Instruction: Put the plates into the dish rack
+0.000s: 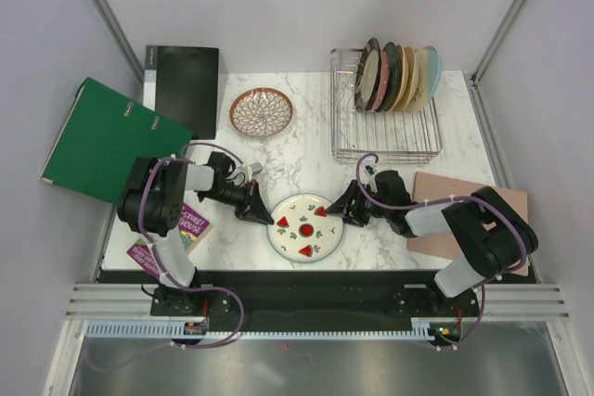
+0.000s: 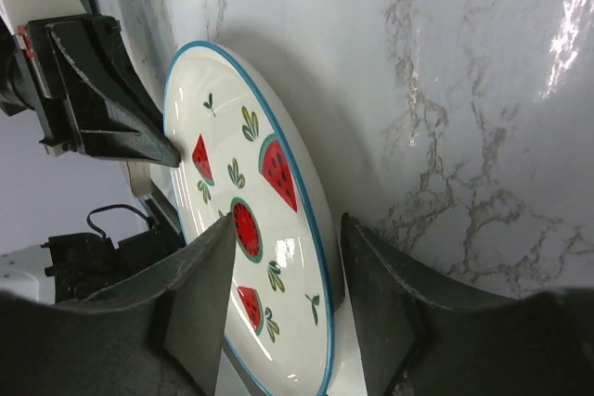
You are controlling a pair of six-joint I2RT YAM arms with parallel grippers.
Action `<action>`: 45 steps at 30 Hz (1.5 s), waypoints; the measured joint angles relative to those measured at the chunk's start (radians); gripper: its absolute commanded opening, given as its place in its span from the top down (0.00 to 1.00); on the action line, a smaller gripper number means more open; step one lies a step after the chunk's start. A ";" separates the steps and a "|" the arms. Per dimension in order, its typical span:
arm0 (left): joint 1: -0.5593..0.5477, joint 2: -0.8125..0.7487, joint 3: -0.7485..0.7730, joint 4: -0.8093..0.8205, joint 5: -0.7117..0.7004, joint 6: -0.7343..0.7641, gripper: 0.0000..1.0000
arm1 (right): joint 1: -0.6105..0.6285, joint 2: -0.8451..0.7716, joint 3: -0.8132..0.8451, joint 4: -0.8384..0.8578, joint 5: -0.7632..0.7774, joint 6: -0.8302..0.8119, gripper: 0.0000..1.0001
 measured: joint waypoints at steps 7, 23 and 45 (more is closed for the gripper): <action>0.000 0.016 0.034 -0.014 0.002 0.026 0.98 | -0.005 0.011 0.000 0.015 -0.036 -0.047 0.47; 0.015 0.016 0.052 0.085 -0.041 0.015 0.98 | 0.028 0.090 0.057 0.031 -0.079 -0.115 0.66; 0.004 -0.187 0.369 -0.136 -0.325 0.093 0.00 | -0.063 -0.087 0.661 -1.001 -0.110 -0.746 1.00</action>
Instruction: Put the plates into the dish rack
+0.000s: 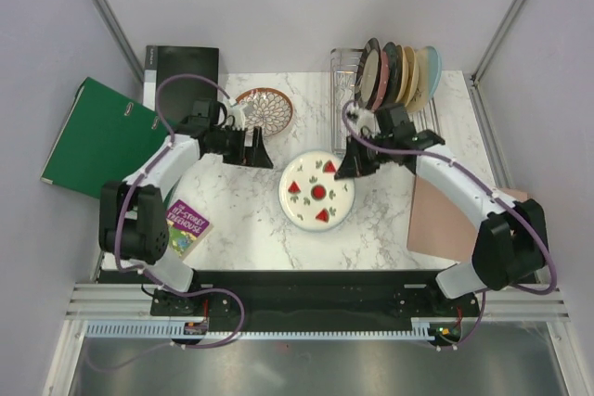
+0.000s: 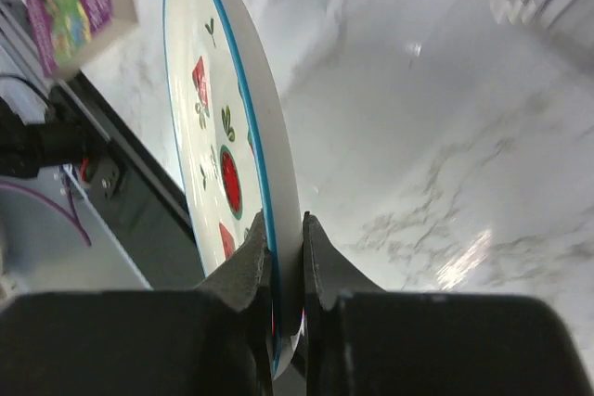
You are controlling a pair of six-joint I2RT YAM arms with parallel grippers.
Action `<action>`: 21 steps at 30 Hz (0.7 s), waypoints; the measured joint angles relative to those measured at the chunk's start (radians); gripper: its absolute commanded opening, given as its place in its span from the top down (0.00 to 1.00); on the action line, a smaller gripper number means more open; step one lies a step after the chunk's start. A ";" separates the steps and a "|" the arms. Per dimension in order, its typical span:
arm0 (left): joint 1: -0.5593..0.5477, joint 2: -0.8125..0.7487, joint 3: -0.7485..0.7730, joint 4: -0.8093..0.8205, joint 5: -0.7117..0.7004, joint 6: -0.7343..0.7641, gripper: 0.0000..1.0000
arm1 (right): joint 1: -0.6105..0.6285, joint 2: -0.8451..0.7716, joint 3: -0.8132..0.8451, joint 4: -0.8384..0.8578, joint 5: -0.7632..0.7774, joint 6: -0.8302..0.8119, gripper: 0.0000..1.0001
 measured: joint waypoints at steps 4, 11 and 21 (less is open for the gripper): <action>-0.006 -0.110 0.051 -0.039 -0.275 0.019 0.00 | -0.054 0.001 0.319 -0.094 0.051 -0.071 1.00; -0.022 -0.104 0.116 -0.090 -0.709 0.022 0.01 | -0.072 0.039 0.608 0.102 0.506 -0.141 1.00; -0.025 -0.022 0.158 -0.167 -0.787 0.011 0.05 | 0.035 0.409 0.797 0.357 1.209 -0.249 1.00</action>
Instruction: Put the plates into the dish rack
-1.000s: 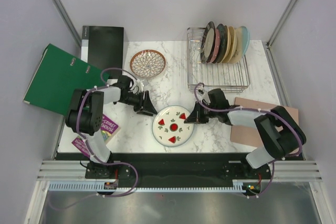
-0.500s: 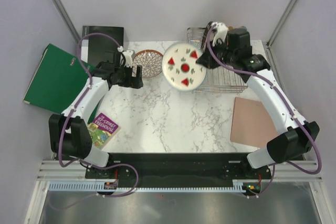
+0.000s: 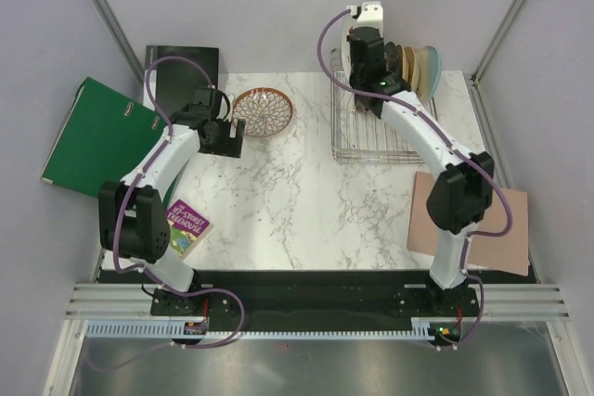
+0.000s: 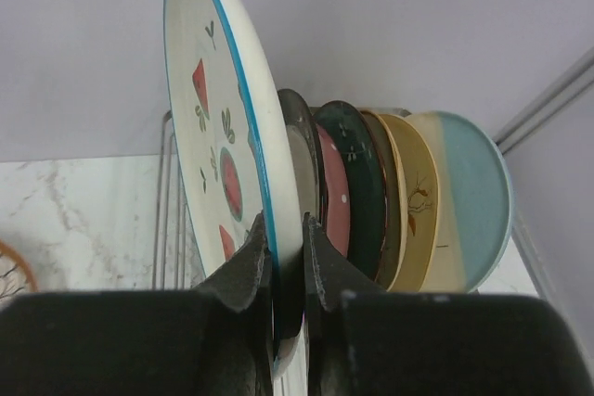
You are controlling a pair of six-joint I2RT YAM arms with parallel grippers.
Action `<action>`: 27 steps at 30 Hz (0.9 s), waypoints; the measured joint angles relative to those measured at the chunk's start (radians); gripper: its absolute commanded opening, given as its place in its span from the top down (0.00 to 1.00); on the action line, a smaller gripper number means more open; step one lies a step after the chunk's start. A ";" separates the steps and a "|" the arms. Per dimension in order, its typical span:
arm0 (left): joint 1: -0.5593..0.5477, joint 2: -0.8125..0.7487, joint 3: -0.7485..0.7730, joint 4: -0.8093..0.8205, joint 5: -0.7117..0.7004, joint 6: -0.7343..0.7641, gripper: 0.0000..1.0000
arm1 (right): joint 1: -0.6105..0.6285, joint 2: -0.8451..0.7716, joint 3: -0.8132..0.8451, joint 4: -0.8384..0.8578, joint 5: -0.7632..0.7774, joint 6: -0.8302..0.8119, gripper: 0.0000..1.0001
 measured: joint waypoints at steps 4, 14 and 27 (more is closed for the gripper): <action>0.000 0.000 0.000 -0.006 0.000 0.000 0.05 | 0.013 0.151 0.130 0.024 0.128 -0.060 1.00; 0.000 -0.002 0.000 -0.006 0.001 -0.010 0.05 | -0.006 0.268 0.239 0.045 0.232 -0.124 1.00; 0.000 -0.002 0.000 -0.005 0.001 -0.016 0.06 | -0.042 0.438 0.310 -0.034 0.149 -0.036 1.00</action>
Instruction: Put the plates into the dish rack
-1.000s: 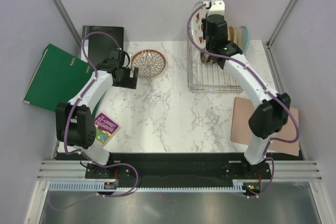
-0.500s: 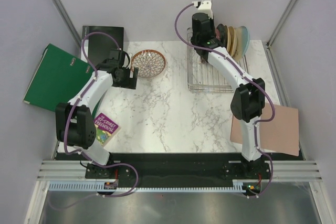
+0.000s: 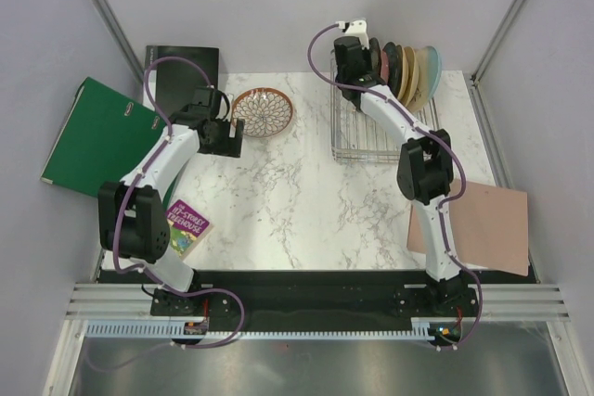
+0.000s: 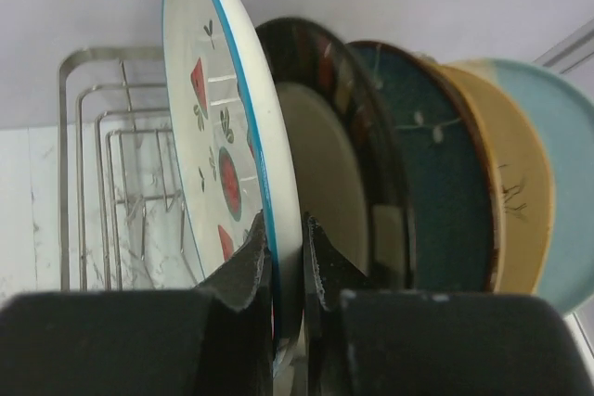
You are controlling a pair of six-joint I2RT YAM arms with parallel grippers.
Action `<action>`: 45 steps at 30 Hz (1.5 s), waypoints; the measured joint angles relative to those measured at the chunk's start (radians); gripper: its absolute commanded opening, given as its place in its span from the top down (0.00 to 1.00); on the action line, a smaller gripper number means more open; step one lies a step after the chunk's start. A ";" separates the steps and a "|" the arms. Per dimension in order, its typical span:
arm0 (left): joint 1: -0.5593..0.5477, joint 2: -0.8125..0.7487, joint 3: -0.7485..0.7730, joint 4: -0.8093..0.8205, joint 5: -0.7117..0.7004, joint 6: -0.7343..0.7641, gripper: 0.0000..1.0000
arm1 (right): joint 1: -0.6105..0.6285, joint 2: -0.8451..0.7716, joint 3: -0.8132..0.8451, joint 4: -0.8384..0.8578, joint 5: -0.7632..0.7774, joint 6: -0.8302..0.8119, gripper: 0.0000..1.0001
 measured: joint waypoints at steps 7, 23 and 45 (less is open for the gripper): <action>0.000 0.095 0.110 0.033 0.130 0.031 0.40 | 0.003 0.018 0.000 -0.056 -0.050 0.035 0.38; -0.018 0.706 0.666 0.075 0.270 0.078 0.98 | 0.093 -0.449 -0.341 -0.090 -0.239 0.012 0.22; -0.202 0.461 0.174 -0.073 0.606 0.059 0.98 | 0.102 -0.809 -0.981 -0.248 -0.806 0.244 0.07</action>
